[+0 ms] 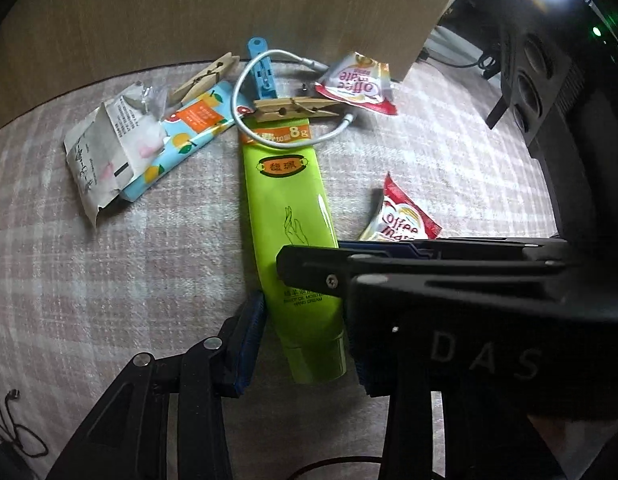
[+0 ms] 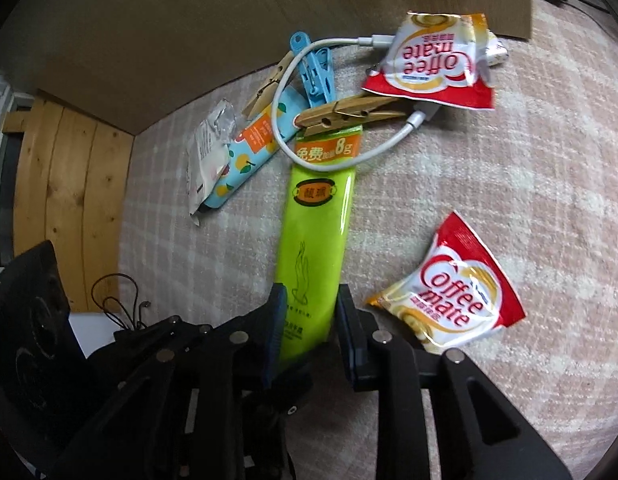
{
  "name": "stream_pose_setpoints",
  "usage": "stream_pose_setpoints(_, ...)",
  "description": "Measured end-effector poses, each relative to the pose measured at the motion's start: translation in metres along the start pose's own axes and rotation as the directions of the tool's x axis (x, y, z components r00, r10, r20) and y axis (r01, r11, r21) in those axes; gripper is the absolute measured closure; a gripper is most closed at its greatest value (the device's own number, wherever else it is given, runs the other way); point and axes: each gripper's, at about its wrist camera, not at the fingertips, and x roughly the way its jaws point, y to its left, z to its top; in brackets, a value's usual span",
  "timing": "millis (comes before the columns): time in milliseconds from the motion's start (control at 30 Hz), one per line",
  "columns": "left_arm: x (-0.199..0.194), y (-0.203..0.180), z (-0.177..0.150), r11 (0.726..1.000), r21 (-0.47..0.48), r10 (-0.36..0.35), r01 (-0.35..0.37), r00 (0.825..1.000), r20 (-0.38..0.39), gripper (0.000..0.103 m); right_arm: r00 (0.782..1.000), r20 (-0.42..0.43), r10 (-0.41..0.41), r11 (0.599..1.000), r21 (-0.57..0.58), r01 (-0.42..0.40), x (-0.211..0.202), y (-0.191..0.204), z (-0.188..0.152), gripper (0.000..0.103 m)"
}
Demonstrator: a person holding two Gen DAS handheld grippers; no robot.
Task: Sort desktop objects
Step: 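Lift the green tube with both tools into the black bin and release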
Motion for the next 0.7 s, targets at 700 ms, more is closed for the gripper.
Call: stream_pose_setpoints(700,-0.047,-0.139,-0.027,0.976,0.213,-0.053,0.043,0.998,0.042,0.071,0.98,0.172,0.098,0.993,0.052,-0.108,-0.144,-0.068,-0.075,0.091)
